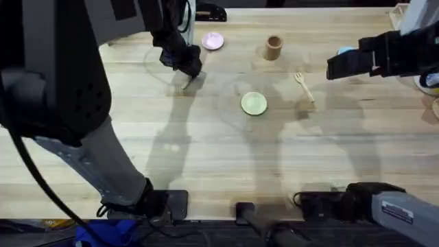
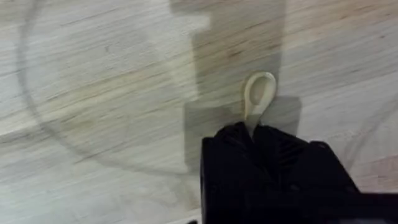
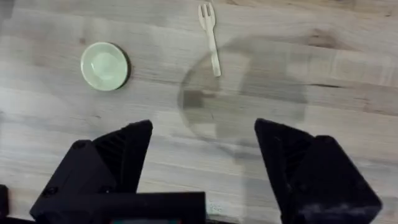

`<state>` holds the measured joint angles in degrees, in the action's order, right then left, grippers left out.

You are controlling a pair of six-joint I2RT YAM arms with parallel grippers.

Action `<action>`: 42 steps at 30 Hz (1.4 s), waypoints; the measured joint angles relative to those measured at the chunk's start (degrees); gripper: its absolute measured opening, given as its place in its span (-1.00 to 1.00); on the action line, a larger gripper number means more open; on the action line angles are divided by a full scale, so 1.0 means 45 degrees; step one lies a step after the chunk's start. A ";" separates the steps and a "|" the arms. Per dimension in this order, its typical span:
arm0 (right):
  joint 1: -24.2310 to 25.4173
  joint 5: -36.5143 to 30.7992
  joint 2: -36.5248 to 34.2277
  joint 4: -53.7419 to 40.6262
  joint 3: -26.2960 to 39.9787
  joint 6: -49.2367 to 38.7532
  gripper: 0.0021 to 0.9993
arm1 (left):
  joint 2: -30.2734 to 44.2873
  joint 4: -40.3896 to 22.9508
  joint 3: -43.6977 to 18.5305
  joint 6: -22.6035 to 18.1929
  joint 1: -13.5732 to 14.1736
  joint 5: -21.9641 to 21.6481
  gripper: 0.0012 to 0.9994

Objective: Pick up a utensil and set it on the pink plate, then put the other utensil in the container.

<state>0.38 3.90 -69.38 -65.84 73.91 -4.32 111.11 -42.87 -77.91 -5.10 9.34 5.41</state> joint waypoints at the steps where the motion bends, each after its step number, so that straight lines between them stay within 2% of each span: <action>1: 0.0000 0.0000 0.0004 0.0000 0.0000 0.0000 1.00 | 0.0000 -0.0026 -0.0010 0.0000 0.0000 0.0000 -0.92; 3: 0.0000 0.0000 0.0004 0.0000 0.0000 0.0000 1.00 | 0.0013 -0.0197 -0.0068 0.0000 0.0000 -0.0015 -0.92; 8: 0.0000 0.0000 0.0004 -0.0005 0.0000 0.0000 1.00 | 0.0304 -0.1627 -0.0849 0.0004 0.0000 -0.0121 -0.92; 12: 0.0000 0.0000 0.0001 -0.0003 0.0000 0.0000 1.00 | 0.0588 -0.3204 -0.2515 -0.0003 0.0000 -0.0158 -0.92; 19: 0.0000 0.0000 0.0004 -0.0003 0.0000 0.0000 1.00 | 0.0583 -0.4776 -0.5402 -0.0328 0.0005 -0.0160 -0.92; 24: 0.0000 0.0000 0.0003 -0.0005 0.0000 0.0000 1.00 | 0.0582 -0.4901 -0.6322 -0.0829 0.0187 -0.0170 -0.92; 29: 0.0000 0.0000 0.0004 -0.0005 0.0000 -0.0002 1.00 | 0.0583 -0.4736 -0.6465 -0.1295 0.0673 -0.0170 -0.92; 34: 0.0000 0.0000 0.0004 -0.0005 0.0000 0.0000 1.00 | 0.0583 -0.3815 -0.6465 -0.1451 0.1041 -0.0166 -0.92; 42: 0.0000 0.0000 0.0000 -0.0005 0.0000 0.0000 1.00 | 0.0687 -0.2658 -0.6475 -0.1452 0.1098 -0.0170 -0.92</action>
<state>0.38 3.90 -69.38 -65.87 73.91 -4.32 114.20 -54.83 -107.04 -11.64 14.28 4.64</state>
